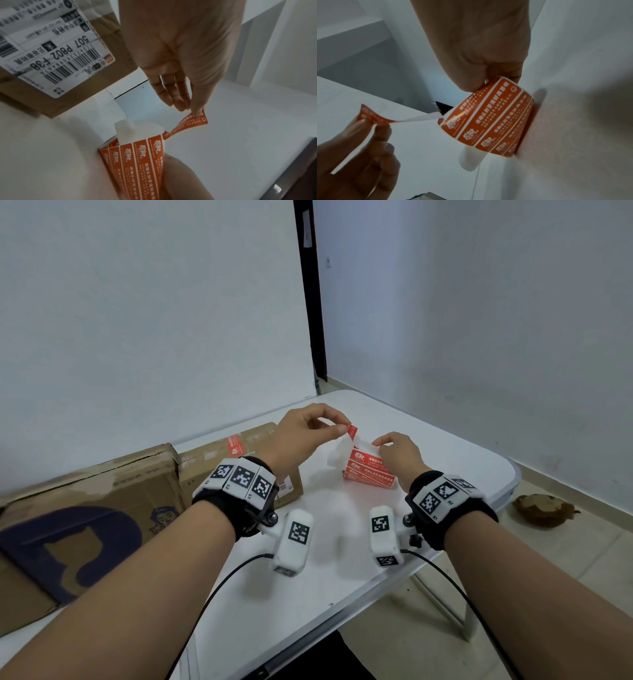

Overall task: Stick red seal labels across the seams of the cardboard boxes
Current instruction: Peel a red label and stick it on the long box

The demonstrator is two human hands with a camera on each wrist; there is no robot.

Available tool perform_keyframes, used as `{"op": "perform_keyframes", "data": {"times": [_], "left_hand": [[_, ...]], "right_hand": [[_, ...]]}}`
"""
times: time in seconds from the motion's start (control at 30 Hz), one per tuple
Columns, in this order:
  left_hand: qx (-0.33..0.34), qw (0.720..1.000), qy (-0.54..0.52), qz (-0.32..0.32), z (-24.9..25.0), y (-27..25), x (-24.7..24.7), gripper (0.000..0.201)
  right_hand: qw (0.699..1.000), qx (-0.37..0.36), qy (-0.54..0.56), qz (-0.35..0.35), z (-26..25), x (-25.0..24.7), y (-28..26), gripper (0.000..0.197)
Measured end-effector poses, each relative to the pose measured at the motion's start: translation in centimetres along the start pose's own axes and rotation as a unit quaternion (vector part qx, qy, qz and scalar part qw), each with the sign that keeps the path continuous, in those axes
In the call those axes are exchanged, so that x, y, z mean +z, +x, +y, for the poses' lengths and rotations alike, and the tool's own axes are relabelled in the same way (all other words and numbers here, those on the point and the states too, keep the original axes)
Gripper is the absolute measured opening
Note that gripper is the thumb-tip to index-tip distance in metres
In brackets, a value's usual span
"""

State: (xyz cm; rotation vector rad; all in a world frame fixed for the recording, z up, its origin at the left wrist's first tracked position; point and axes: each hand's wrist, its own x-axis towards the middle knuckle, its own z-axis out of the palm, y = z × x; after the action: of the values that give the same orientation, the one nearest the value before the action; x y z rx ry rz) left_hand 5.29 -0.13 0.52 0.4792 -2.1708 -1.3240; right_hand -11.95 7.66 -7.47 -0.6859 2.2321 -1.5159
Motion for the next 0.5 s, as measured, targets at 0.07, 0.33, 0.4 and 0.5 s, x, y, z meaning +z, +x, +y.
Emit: {"op": "perform_keyframes", "data": {"times": [0.07, 0.33, 0.4, 0.5], "left_hand": [[0.000, 0.999, -0.032, 0.030, 0.4, -0.1, -0.2, 0.012], [-0.076, 0.988, -0.096, 0.097, 1.1, 0.6, -2.1, 0.017], [-0.105, 0.983, -0.109, 0.100, 1.1, 0.6, -2.6, 0.018], [-0.133, 0.976, -0.127, 0.116, 1.4, 0.4, -3.6, 0.019]], "right_hand": [[1.000, -0.010, -0.018, 0.006, 0.1, 0.1, 0.2, 0.033], [0.989, -0.098, -0.109, 0.028, -1.7, 0.3, -0.4, 0.021], [0.988, -0.149, -0.036, 0.030, -3.1, 0.6, -0.8, 0.015], [0.977, -0.199, 0.075, -0.030, -6.0, 1.2, -2.2, 0.006]]}}
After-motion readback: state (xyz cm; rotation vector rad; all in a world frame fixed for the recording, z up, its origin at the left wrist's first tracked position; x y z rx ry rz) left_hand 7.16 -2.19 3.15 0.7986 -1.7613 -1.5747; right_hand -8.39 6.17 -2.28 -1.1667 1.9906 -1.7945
